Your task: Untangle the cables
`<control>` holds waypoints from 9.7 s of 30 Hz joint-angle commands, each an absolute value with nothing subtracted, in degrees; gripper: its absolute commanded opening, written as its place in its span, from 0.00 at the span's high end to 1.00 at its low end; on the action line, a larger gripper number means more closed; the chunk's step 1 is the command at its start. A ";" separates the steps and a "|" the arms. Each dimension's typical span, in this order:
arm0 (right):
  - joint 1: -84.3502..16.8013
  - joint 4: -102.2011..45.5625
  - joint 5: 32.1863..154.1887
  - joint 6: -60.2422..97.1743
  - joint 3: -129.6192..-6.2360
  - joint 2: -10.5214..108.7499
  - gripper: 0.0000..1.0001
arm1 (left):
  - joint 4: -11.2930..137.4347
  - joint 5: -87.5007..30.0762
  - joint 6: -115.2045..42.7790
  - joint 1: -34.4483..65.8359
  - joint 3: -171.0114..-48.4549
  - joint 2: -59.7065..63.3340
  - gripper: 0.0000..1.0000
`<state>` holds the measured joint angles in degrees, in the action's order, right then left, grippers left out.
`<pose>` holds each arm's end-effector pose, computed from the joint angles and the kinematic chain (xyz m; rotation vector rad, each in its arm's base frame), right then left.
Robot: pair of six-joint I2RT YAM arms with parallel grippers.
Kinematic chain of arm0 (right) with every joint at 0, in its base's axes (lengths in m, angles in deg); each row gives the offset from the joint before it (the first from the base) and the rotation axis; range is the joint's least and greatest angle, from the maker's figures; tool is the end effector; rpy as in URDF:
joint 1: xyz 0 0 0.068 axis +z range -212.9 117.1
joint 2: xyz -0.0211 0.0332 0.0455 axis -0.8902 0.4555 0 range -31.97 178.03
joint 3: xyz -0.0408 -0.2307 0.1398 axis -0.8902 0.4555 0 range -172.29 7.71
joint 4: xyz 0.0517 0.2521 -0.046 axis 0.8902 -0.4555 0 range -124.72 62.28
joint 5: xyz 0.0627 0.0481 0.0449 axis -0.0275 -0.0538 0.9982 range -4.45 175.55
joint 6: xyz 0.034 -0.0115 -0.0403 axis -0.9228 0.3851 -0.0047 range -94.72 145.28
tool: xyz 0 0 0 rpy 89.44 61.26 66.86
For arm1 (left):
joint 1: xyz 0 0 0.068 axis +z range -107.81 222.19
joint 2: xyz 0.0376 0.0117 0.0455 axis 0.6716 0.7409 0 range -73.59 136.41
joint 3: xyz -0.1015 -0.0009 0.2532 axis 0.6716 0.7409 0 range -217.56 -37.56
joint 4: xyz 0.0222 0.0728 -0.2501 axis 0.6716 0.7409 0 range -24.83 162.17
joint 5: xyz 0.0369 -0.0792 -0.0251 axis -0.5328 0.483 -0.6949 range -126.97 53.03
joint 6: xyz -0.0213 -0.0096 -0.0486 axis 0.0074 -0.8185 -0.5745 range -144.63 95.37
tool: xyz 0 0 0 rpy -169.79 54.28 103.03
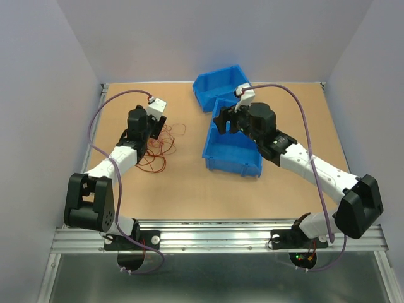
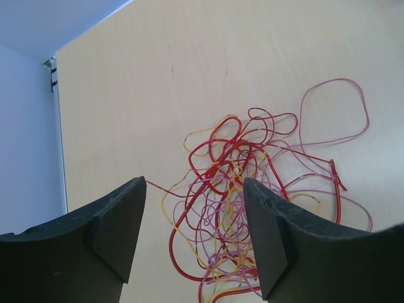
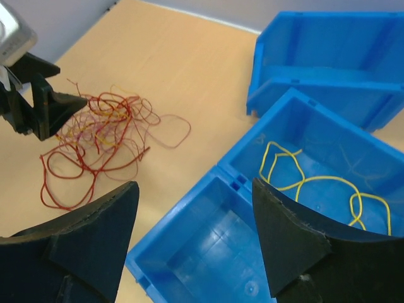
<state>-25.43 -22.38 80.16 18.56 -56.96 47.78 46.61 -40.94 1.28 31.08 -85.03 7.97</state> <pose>0.2662 0.2000 0.3489 -0.4000 1.7186 0.4824 0.3177 -0.0598 0.2576 0.5404 1.7674 0.2444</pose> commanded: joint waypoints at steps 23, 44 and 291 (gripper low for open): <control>-25.81 -18.41 78.42 19.65 -47.66 38.43 0.31 | 48.65 -40.23 3.41 30.77 -86.09 7.37 1.00; -26.78 7.95 129.03 26.77 -56.63 65.24 0.40 | 53.04 -10.61 -0.55 30.42 -79.93 -17.69 1.00; -43.57 -25.88 94.60 16.23 -59.35 57.77 0.32 | 77.66 -31.17 2.88 18.11 -96.98 14.47 1.00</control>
<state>-43.74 -28.19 94.23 16.26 -59.65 57.31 76.79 -32.39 2.17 17.92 -95.67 15.16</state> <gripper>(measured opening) 0.675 0.023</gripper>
